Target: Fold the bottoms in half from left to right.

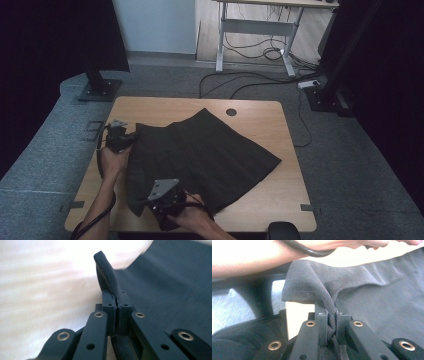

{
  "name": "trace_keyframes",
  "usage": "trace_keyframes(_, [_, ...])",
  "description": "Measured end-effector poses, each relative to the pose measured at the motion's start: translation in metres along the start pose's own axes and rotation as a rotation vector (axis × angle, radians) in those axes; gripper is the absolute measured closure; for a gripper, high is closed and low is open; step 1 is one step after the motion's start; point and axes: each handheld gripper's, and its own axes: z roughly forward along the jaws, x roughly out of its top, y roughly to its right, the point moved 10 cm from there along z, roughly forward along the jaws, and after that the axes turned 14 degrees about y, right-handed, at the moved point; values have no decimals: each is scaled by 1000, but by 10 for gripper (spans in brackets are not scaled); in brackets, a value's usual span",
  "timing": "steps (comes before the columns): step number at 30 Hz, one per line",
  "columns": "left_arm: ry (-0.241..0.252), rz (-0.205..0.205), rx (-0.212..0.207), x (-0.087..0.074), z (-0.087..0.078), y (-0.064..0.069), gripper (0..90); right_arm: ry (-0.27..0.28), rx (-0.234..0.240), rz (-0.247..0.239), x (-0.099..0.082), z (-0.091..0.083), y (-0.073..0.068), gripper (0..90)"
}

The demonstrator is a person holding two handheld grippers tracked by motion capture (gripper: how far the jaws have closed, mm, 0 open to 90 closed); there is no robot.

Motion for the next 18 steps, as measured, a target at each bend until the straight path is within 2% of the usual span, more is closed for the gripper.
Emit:
trace_keyframes(6, [39, 38, -12, 45, 3, 17, 872, 66, -95, 23, 10, -46, 33, 838])
trace_keyframes(12, [42, 87, -8, 70, 14, 33, 872, 70, -201, 34, 6, -87, 66, 838])
trace_keyframes(15, [40, 112, -11, 79, 26, 45, 872, 58, -256, 40, -1, -105, 81, 839])
trace_keyframes(18, [52, 119, -25, 87, 38, 58, 871, 55, -300, 51, -7, -120, 94, 838])
